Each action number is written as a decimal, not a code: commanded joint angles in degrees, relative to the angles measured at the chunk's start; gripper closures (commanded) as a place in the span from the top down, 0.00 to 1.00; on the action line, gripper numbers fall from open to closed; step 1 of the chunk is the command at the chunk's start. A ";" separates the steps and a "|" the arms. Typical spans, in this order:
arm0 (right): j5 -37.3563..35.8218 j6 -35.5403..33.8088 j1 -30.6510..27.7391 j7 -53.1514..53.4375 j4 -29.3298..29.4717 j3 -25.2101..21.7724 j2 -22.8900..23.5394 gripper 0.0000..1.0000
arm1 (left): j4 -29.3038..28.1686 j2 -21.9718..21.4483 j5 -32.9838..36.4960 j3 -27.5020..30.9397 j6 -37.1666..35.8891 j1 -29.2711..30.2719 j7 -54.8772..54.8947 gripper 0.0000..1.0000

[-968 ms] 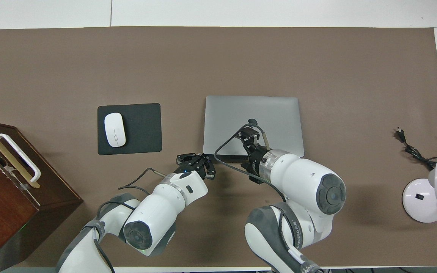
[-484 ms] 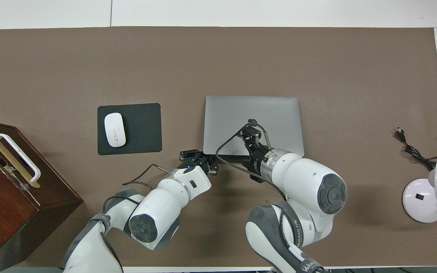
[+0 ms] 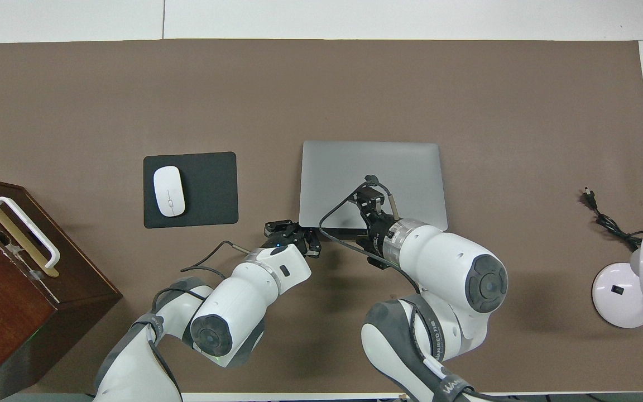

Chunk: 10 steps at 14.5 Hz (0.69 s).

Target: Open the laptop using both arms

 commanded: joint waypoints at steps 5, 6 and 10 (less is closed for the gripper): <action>1.40 2.13 -0.79 -4.37 -0.56 0.28 0.46 1.00 | 0.90 1.63 -0.77 1.10 1.12 -1.17 1.29 0.00; 1.40 2.48 -0.79 -4.72 -0.47 0.28 0.81 1.00 | 0.82 1.63 -0.77 1.10 1.12 -1.17 1.29 0.00; 1.40 4.15 -0.96 -8.75 0.06 -0.07 1.51 1.00 | 0.82 1.71 -0.77 1.10 1.03 -1.17 1.29 0.00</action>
